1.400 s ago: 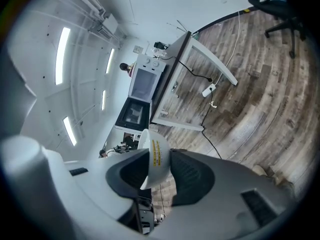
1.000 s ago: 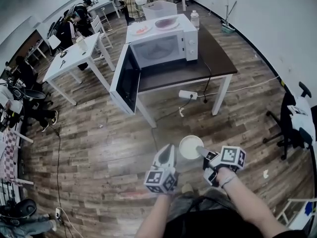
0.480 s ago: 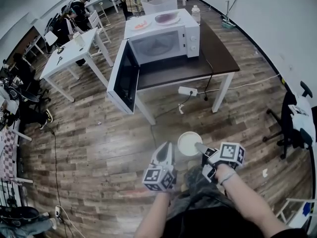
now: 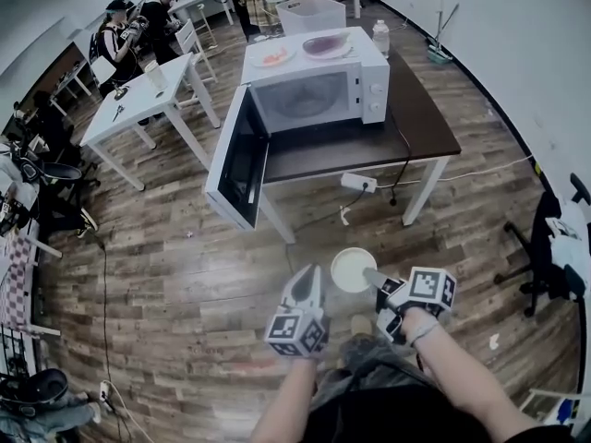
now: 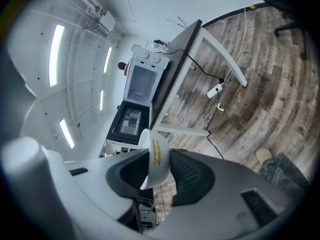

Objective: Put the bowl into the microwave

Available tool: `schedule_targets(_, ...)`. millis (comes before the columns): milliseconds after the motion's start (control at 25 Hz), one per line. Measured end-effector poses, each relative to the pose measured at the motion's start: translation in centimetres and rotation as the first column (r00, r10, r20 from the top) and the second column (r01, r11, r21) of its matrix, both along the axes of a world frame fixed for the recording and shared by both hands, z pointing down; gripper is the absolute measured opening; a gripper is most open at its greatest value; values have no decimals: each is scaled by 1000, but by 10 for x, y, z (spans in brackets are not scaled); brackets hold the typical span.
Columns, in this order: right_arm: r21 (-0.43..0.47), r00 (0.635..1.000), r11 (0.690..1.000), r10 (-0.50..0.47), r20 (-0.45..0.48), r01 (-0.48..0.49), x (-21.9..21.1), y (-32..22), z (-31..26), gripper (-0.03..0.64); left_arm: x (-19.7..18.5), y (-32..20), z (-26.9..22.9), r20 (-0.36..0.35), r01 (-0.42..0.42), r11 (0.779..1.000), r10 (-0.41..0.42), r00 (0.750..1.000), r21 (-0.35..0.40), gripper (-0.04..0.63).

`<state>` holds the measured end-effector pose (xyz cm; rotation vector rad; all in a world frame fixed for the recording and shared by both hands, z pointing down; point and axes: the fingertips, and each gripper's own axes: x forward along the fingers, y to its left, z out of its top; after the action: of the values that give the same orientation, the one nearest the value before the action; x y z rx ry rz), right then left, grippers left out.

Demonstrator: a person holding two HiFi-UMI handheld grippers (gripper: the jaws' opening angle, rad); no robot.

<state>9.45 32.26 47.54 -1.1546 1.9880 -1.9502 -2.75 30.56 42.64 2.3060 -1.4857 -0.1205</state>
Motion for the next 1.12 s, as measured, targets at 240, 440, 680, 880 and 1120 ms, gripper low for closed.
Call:
schedule_targets(240, 0, 1000, 1000, -26, 7, 26, -2, -38, -4, 123, 0, -36, -1, -2, 22, 1000, -22, 1000, -3, 0)
schedule_targets(440, -11, 999, 999, -31, 19, 31, 3, -70, 0, 123, 4, -67, 2, -1, 37, 999, -37, 999, -5, 0)
schedule_targets(680, -17, 999, 999, -37, 30, 37, 10, -106, 2, 123, 10, -100, 2, 1, 54, 999, -54, 999, -4, 0)
schedule_targets(880, -21, 998, 998, -52, 26, 53, 14, -123, 7, 123, 11, -114, 5, 7, 72, 997, -72, 997, -6, 0)
schedule_targets(1120, -22, 997, 997, -70, 34, 71, 13, -131, 8, 123, 11, -118, 7, 11, 88, 996, -87, 996, -10, 0)
